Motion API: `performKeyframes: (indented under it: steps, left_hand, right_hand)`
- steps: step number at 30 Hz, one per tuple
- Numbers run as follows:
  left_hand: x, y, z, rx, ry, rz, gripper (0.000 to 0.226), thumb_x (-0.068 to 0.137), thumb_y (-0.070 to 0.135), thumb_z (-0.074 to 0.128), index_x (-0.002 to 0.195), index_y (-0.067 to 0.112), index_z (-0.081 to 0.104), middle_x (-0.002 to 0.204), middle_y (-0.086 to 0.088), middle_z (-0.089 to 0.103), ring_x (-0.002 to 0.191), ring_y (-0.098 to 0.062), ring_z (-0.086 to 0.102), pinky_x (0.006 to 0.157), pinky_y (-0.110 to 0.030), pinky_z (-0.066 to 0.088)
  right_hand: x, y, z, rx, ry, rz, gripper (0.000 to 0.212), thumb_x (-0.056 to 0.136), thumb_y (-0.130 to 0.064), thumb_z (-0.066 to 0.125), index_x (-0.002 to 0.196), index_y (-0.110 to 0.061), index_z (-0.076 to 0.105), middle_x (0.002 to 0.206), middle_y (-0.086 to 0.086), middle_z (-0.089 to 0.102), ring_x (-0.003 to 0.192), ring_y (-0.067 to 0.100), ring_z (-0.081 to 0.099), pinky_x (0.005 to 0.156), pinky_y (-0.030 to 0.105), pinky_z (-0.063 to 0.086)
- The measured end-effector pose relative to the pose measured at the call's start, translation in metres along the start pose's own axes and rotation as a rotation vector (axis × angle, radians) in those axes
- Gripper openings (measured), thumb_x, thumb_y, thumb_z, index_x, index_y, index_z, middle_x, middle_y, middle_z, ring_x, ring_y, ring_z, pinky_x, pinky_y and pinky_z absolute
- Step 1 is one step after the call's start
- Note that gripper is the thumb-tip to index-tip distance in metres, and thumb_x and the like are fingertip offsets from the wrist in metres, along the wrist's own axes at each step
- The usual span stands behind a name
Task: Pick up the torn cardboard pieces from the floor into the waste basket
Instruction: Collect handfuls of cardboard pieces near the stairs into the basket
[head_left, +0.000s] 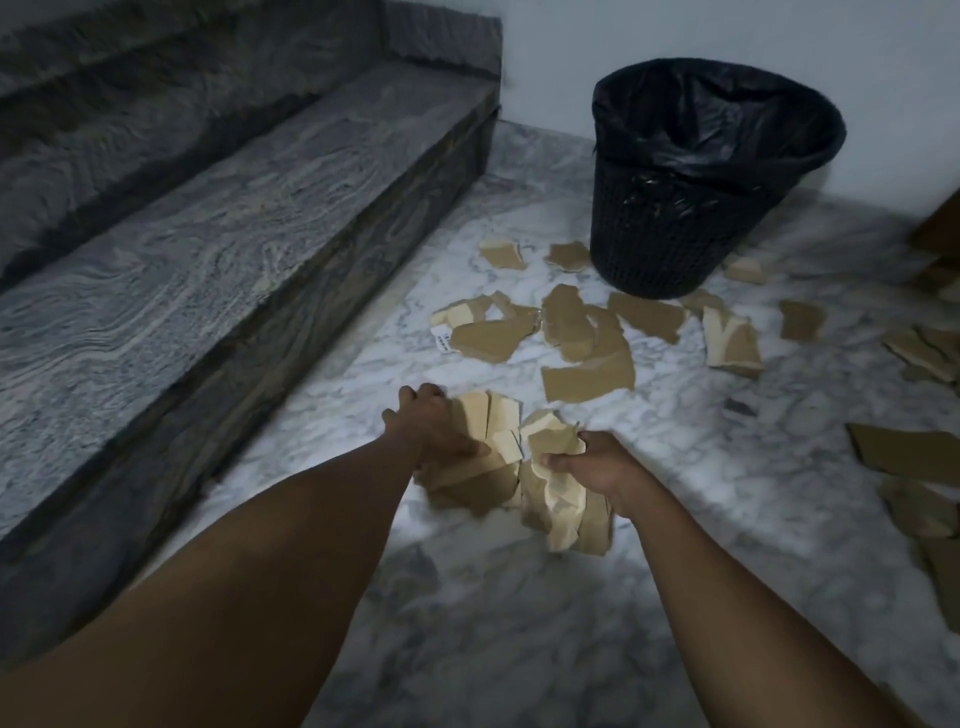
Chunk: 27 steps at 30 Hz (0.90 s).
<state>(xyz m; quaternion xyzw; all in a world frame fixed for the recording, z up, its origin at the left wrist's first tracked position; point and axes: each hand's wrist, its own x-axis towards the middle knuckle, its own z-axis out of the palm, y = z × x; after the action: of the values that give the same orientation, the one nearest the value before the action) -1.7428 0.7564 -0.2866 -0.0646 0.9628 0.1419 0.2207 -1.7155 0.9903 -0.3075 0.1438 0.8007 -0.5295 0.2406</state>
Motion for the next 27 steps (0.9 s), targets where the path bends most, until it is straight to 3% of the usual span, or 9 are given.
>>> performKeyframes:
  steps: [4, 7, 10, 12, 15, 19, 21, 24, 27]
  left_hand:
    - [0.007, 0.011, 0.005, 0.016, -0.017, 0.038, 0.092, 0.058, 0.069, 0.079, 0.128, 0.014, 0.056, 0.144, -0.006, 0.027, 0.130, -0.029, 0.025, 0.104, -0.041, 0.037]
    - [0.006, 0.024, 0.009, 0.022, -0.020, 0.001, 0.093, 0.060, 0.064, 0.080, 0.141, 0.033, 0.046, 0.153, -0.017, 0.005, 0.137, -0.039, 0.018, 0.109, -0.040, 0.033]
    - [0.010, 0.037, 0.008, 0.044, -0.067, -0.028, 0.102, 0.060, 0.063, 0.080, 0.147, 0.040, 0.033, 0.138, -0.015, 0.036, 0.131, -0.036, 0.033, 0.104, -0.035, 0.034]
    - [0.009, 0.044, 0.001, -0.022, -0.099, 0.001, 0.100, 0.060, 0.056, 0.084, 0.146, 0.034, 0.038, 0.132, -0.010, 0.048, 0.130, -0.032, 0.042, 0.101, -0.031, 0.039]
    - [-0.001, 0.056, -0.003, -0.105, -0.096, 0.049, 0.084, 0.059, 0.043, 0.089, 0.135, 0.029, 0.056, 0.118, -0.001, 0.060, 0.114, -0.022, 0.059, 0.084, -0.026, 0.049]
    - [-0.007, 0.070, -0.001, -0.388, -0.074, 0.125, 0.051, 0.071, 0.018, 0.082, 0.120, 0.020, 0.065, 0.108, -0.001, 0.066, 0.111, -0.023, 0.062, 0.087, -0.028, 0.054]
    - [-0.010, 0.099, -0.033, -0.647, -0.031, 0.152, 0.032, 0.082, 0.006, 0.072, 0.112, 0.012, 0.061, 0.098, -0.001, 0.062, 0.104, -0.022, 0.059, 0.077, -0.021, 0.053]
    - [-0.003, 0.159, -0.112, -0.857, 0.272, 0.238, 0.049, 0.087, 0.014, 0.061, 0.134, 0.018, 0.049, 0.117, -0.004, 0.060, 0.107, -0.023, 0.059, 0.089, -0.031, 0.051]
    - [-0.013, 0.220, -0.193, -1.159, 0.389, 0.471, 0.068, 0.070, 0.027, 0.056, 0.137, 0.023, 0.044, 0.121, -0.006, 0.059, 0.105, -0.022, 0.059, 0.093, -0.029, 0.049]
  right_hand:
    - [-0.009, 0.008, -0.011, 0.054, -0.012, -0.003, 0.016, 0.081, -0.019, 0.080, 0.093, -0.021, 0.070, 0.100, -0.001, 0.074, 0.093, 0.014, 0.068, 0.083, 0.028, 0.052]
    - [-0.012, 0.012, -0.016, 0.198, 0.013, 0.010, 0.015, 0.083, -0.021, 0.078, 0.097, -0.021, 0.072, 0.099, -0.003, 0.075, 0.092, 0.011, 0.069, 0.080, 0.026, 0.054]
    - [-0.010, 0.014, -0.018, 0.328, 0.075, 0.026, 0.016, 0.084, -0.024, 0.078, 0.099, -0.020, 0.073, 0.102, -0.002, 0.076, 0.097, 0.016, 0.069, 0.092, 0.035, 0.053]
    - [-0.011, 0.013, -0.014, 0.324, 0.099, 0.012, 0.013, 0.084, -0.022, 0.078, 0.096, -0.021, 0.072, 0.101, -0.002, 0.075, 0.094, 0.014, 0.069, 0.084, 0.030, 0.054]
    - [-0.021, 0.013, -0.006, 0.291, 0.125, -0.007, 0.017, 0.085, -0.020, 0.076, 0.101, -0.021, 0.070, 0.098, -0.003, 0.074, 0.086, 0.008, 0.066, 0.073, 0.024, 0.051]
    - [-0.023, 0.000, -0.023, 0.355, 0.231, 0.035, 0.016, 0.089, -0.024, 0.072, 0.103, -0.017, 0.069, 0.108, 0.003, 0.073, 0.092, 0.016, 0.066, 0.080, 0.030, 0.050]
    - [-0.021, -0.034, -0.050, 0.436, 0.379, -0.047, 0.025, 0.091, -0.024, 0.069, 0.113, -0.011, 0.067, 0.111, 0.003, 0.070, 0.096, 0.019, 0.065, 0.080, 0.031, 0.050]
    - [-0.027, -0.118, -0.105, 0.434, 0.606, -0.353, 0.042, 0.092, -0.023, 0.062, 0.131, -0.009, 0.055, 0.120, 0.004, 0.064, 0.109, 0.022, 0.061, 0.089, 0.031, 0.049]
    - [-0.037, -0.213, -0.158, 0.394, 0.814, -0.627, 0.035, 0.089, -0.021, 0.052, 0.123, -0.011, 0.053, 0.111, -0.002, 0.061, 0.102, 0.017, 0.057, 0.085, 0.021, 0.045]
